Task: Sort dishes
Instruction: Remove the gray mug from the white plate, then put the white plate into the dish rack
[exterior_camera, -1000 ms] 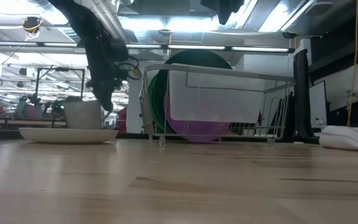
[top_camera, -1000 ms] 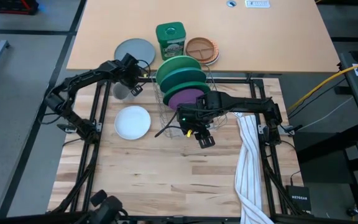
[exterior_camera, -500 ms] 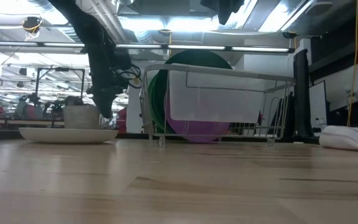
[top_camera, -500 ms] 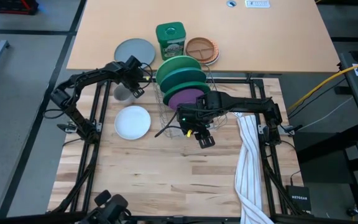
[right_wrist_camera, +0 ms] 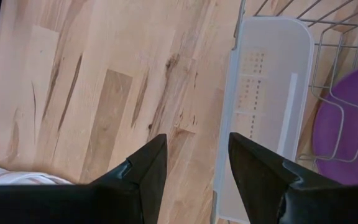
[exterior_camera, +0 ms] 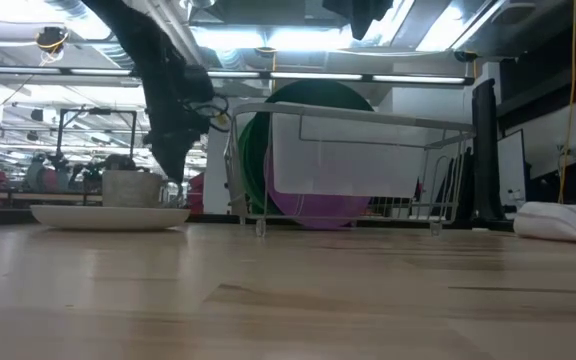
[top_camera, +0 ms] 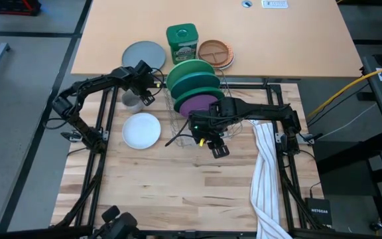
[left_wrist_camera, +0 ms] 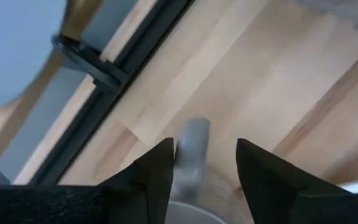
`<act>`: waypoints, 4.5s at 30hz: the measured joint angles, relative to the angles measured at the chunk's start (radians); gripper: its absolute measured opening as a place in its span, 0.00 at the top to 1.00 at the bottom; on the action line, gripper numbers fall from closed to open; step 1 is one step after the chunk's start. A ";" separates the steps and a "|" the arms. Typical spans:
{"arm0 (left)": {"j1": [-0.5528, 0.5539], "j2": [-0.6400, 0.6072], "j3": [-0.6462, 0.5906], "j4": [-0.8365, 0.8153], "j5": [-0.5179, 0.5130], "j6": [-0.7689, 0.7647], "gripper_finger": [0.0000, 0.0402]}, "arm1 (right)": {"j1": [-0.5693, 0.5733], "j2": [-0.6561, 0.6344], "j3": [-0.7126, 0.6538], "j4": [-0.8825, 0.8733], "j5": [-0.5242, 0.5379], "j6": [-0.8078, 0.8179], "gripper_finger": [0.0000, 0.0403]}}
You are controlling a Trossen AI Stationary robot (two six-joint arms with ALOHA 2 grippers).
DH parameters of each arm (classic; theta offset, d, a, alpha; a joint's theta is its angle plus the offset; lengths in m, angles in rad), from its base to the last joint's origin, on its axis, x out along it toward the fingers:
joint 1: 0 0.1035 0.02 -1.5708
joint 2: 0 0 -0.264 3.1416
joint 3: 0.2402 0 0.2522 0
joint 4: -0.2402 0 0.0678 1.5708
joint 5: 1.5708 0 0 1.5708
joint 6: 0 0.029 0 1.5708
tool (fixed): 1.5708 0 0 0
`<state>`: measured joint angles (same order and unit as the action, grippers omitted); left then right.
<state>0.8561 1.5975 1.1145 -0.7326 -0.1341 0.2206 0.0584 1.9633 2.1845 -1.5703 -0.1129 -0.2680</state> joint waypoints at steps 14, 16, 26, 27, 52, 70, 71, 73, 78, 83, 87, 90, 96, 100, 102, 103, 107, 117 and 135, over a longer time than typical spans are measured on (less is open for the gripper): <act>-0.049 -0.259 0.000 -0.428 0.049 -0.128 0.61 | 0.000 0.000 0.000 0.001 0.000 0.000 0.57; -0.073 -0.294 0.000 -0.527 0.050 -0.189 0.62 | 0.000 0.000 0.000 0.002 0.000 0.000 0.57; -0.167 -0.432 -0.098 -0.593 0.050 -0.418 0.63 | 0.000 0.000 0.000 0.029 0.000 0.000 0.57; -0.171 -0.441 -0.121 -0.580 0.050 -0.435 0.63 | 0.000 0.000 0.000 0.028 0.000 0.000 0.57; -0.125 -0.473 -0.559 -0.130 0.043 -0.646 0.63 | 0.000 0.000 0.000 0.027 0.000 0.000 0.57; -0.115 -0.474 -0.662 -0.004 0.134 -0.689 0.75 | 0.000 0.000 0.000 0.028 0.000 0.000 0.57; -0.115 -0.474 -0.663 0.002 0.134 -0.689 0.79 | 0.000 0.000 0.000 0.028 0.000 0.000 0.57; -0.115 -0.474 -0.663 0.025 0.135 -0.688 0.86 | 0.000 0.000 0.000 0.028 0.000 0.000 0.57; -0.117 -0.475 -0.663 0.092 0.150 -0.692 0.98 | 0.000 0.000 0.000 0.028 0.000 0.000 0.57; -0.119 -0.473 -0.661 0.128 0.146 -0.696 0.96 | 0.000 0.000 0.000 0.028 0.000 0.000 0.57; -0.143 -0.493 -0.641 0.153 0.154 -0.695 0.99 | 0.000 0.000 0.000 0.028 0.000 0.000 0.57; -0.167 -0.530 -0.620 0.145 0.152 -0.694 0.99 | 0.000 0.000 0.000 0.029 0.016 0.000 0.57; -0.216 -0.659 -0.569 0.112 0.141 -0.673 1.00 | 0.000 0.000 0.000 0.059 0.076 0.000 0.57; -0.238 -0.750 -0.525 0.036 0.147 -0.676 1.00 | 0.000 0.000 0.000 0.078 0.101 0.000 0.57; -0.248 -0.794 -0.499 -0.010 0.151 -0.678 1.00 | 0.000 0.000 0.000 0.095 0.123 0.000 0.57; -0.253 -0.814 -0.488 -0.031 0.151 -0.678 1.00 | 0.000 0.000 0.000 0.106 0.138 0.000 0.57; -0.274 -0.897 -0.442 -0.086 0.150 -0.684 1.00 | 0.000 0.000 0.000 0.158 0.208 0.000 0.57; -0.317 -1.058 -0.392 -0.011 0.018 -0.656 1.00 | -0.067 0.000 0.000 0.403 0.262 0.223 0.57; -0.333 -1.104 -0.393 0.282 -0.315 -0.509 1.00 | -0.331 -0.019 0.002 0.940 0.130 0.532 0.57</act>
<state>0.5232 0.4936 0.7219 -0.4504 -0.4489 -0.2881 -0.2725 1.9445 2.1860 -0.6304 0.0169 0.2638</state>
